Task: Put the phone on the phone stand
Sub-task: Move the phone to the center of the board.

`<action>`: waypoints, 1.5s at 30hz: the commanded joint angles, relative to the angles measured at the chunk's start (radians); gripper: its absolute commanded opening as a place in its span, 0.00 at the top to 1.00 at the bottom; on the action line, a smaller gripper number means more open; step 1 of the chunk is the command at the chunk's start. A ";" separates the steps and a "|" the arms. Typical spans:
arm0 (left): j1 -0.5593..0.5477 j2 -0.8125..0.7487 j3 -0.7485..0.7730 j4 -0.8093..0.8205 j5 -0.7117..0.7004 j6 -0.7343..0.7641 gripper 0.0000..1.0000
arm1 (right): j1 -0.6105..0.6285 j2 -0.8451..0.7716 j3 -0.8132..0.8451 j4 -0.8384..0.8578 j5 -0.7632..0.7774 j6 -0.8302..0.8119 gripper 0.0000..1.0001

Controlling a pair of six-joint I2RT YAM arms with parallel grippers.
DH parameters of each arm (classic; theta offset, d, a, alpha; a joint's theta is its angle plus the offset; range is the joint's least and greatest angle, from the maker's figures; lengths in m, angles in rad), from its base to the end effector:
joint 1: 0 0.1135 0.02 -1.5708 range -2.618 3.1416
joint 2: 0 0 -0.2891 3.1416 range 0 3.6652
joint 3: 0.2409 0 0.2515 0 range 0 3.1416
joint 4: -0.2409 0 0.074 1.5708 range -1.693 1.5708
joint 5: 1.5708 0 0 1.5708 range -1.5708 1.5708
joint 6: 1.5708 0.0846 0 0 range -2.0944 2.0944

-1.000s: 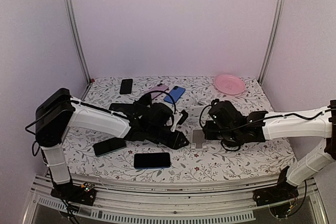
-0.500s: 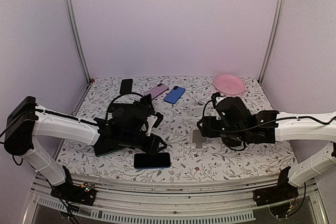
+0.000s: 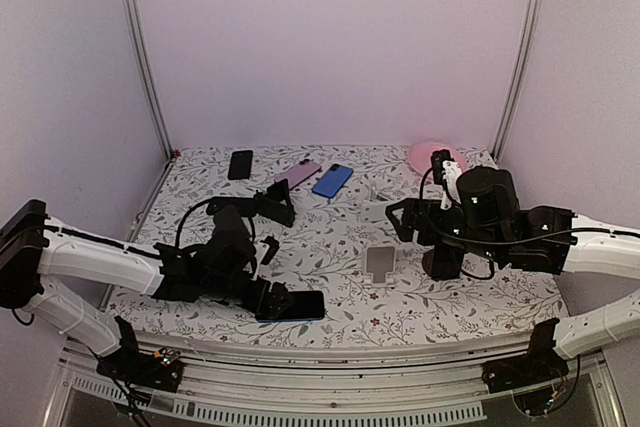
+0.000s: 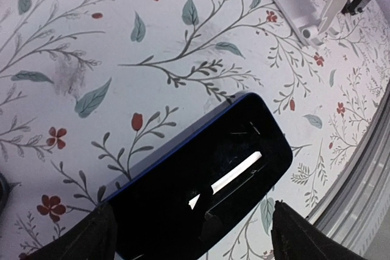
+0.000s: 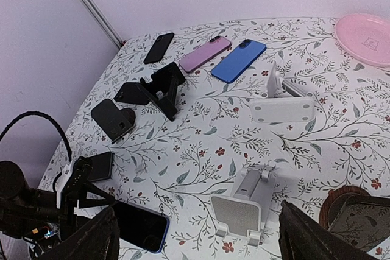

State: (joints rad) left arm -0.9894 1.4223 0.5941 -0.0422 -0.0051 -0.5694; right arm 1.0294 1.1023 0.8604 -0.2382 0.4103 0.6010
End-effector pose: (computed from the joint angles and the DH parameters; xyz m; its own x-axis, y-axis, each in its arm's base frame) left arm 0.1590 -0.2411 0.1388 -0.8032 0.2406 -0.5449 0.4759 0.8093 -0.3442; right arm 0.1708 0.2186 0.3012 -0.5376 0.1122 -0.8357 -0.3632 0.8636 0.3496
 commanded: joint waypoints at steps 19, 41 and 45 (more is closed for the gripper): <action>-0.323 -0.111 -0.181 0.043 -0.124 -0.390 0.06 | 0.006 -0.015 0.000 -0.023 -0.016 0.026 0.09; 0.086 0.237 0.080 0.103 -0.079 -0.057 0.03 | 0.005 -0.033 -0.002 -0.069 0.004 0.040 0.09; 0.079 0.343 0.204 0.065 -0.053 -0.030 0.04 | 0.006 -0.045 -0.004 -0.098 0.014 0.043 0.09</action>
State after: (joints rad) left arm -0.9131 1.6859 0.7277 0.1123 -0.0952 -0.6613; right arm 1.0294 1.0840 0.8486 -0.2981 0.4065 0.6361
